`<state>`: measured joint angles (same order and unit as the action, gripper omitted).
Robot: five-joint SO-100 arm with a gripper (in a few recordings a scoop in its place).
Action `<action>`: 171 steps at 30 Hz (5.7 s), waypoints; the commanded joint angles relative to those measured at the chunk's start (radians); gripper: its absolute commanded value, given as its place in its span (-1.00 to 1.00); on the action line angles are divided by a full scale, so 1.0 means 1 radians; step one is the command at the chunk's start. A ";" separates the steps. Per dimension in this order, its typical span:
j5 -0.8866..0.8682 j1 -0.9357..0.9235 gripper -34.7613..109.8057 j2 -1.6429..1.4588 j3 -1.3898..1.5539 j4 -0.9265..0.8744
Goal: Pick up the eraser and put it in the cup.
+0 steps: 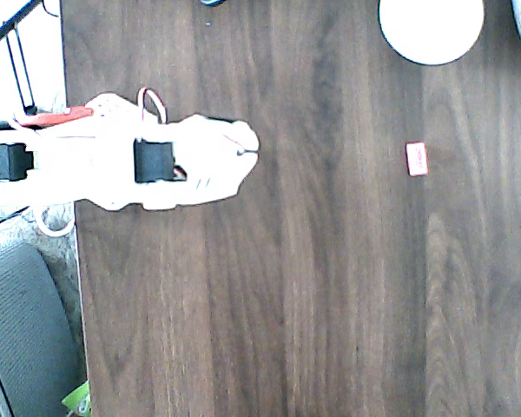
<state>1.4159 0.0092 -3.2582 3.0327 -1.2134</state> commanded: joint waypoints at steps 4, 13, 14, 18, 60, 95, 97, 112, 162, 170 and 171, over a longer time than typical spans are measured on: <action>0.163 0.011 -0.52 -0.043 0.023 -0.031; 0.186 0.031 -0.52 -0.043 0.023 -0.034; 0.186 0.034 -0.52 -0.043 0.023 -0.034; 0.176 0.020 -0.52 -0.043 0.023 -0.032; -1.017 -0.153 -0.27 1.043 -1.134 0.210; -1.198 -0.112 -0.23 1.990 -1.614 0.143; -1.198 -0.106 -0.23 2.008 -1.635 0.144; -1.195 -0.075 -0.27 2.184 -1.782 0.086; -0.373 0.408 -0.52 1.709 -1.818 0.304; -0.417 0.405 -0.52 1.784 -1.815 0.287; -0.417 0.402 -0.52 1.796 -1.815 0.285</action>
<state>1.0048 0.4096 -1.4481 1.2487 -0.9557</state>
